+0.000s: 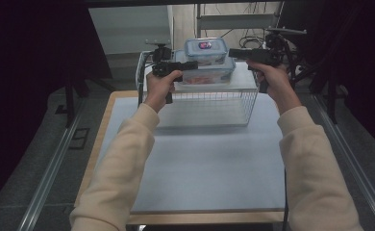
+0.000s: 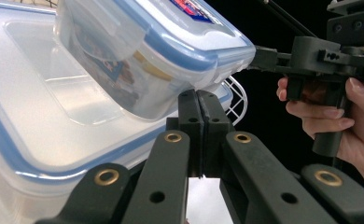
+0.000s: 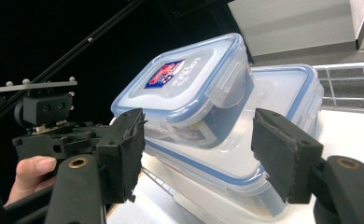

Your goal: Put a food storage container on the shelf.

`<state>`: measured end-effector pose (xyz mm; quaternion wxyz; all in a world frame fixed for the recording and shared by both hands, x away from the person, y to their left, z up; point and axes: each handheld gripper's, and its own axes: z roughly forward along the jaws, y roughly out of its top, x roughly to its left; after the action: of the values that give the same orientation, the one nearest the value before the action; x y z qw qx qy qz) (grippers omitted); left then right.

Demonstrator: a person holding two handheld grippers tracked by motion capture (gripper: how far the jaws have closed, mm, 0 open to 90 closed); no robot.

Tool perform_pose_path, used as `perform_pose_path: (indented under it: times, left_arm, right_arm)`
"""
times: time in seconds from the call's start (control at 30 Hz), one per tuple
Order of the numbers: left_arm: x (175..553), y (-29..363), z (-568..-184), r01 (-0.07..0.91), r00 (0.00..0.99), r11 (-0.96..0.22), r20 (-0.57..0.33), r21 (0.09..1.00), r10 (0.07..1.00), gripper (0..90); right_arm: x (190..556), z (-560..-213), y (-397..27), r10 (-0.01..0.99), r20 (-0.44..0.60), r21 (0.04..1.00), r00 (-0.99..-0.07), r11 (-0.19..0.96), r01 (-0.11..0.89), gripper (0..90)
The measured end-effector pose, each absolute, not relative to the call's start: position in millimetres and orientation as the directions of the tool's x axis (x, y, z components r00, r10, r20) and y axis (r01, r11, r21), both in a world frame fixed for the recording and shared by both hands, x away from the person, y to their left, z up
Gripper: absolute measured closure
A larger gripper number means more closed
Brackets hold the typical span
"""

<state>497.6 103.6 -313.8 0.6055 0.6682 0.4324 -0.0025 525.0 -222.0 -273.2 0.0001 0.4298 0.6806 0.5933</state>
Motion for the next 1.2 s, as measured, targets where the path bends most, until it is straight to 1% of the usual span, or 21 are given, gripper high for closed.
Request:
perform_pose_path:
  times: [0.2, 0.4, 0.97, 1.2]
  left_arm:
    - [501, 103, -316, 0.586, 0.623, 0.112, -0.535, 0.802, 0.571, 89.3]
    - [497, 103, -313, 0.580, 0.632, 0.107, -0.529, 0.808, 0.566, 88.8]
    - [477, 116, -305, 0.569, 0.634, 0.112, -0.521, 0.815, 0.572, 88.6]
    - [463, 127, -309, 0.564, 0.631, 0.114, -0.516, 0.818, 0.580, 88.5]
  right_arm:
    - [526, -275, -225, 0.587, 0.511, 0.807, -0.627, -0.078, 0.585, 34.8]
    - [524, -275, -225, 0.587, 0.513, 0.806, -0.626, -0.078, 0.587, 34.9]
    - [516, -275, -221, 0.564, 0.510, 0.813, -0.650, -0.068, 0.578, 35.0]
    - [510, -284, -221, 0.555, 0.509, 0.818, -0.658, -0.075, 0.570, 35.0]
